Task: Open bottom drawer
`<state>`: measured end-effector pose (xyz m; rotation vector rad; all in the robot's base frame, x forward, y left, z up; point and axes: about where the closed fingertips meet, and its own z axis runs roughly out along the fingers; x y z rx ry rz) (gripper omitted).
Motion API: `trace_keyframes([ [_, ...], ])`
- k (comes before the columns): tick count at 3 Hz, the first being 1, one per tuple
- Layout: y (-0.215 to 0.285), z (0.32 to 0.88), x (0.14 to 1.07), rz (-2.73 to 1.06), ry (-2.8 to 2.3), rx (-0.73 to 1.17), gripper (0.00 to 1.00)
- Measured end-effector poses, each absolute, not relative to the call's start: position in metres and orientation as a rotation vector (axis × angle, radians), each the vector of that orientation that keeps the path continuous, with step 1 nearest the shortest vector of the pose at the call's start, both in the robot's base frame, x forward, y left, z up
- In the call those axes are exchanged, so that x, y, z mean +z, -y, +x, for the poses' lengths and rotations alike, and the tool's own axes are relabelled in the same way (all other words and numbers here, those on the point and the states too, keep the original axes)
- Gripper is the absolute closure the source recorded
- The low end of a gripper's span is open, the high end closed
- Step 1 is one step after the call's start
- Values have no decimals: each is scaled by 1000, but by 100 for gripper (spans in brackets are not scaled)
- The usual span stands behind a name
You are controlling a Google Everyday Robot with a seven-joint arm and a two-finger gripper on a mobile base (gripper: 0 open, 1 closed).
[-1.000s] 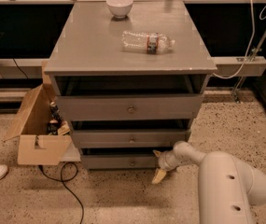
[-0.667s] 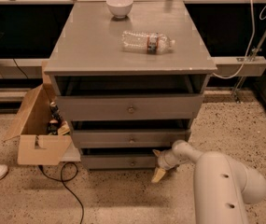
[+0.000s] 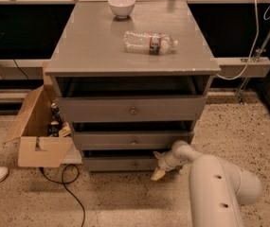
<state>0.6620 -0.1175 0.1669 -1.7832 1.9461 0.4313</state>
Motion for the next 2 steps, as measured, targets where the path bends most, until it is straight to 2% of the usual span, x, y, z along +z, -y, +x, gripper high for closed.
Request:
trace_keyframes([
  [1,122,644,163,-1792,-1957,453,50],
  [2,122,645,173,-1792,-1957,453,81],
])
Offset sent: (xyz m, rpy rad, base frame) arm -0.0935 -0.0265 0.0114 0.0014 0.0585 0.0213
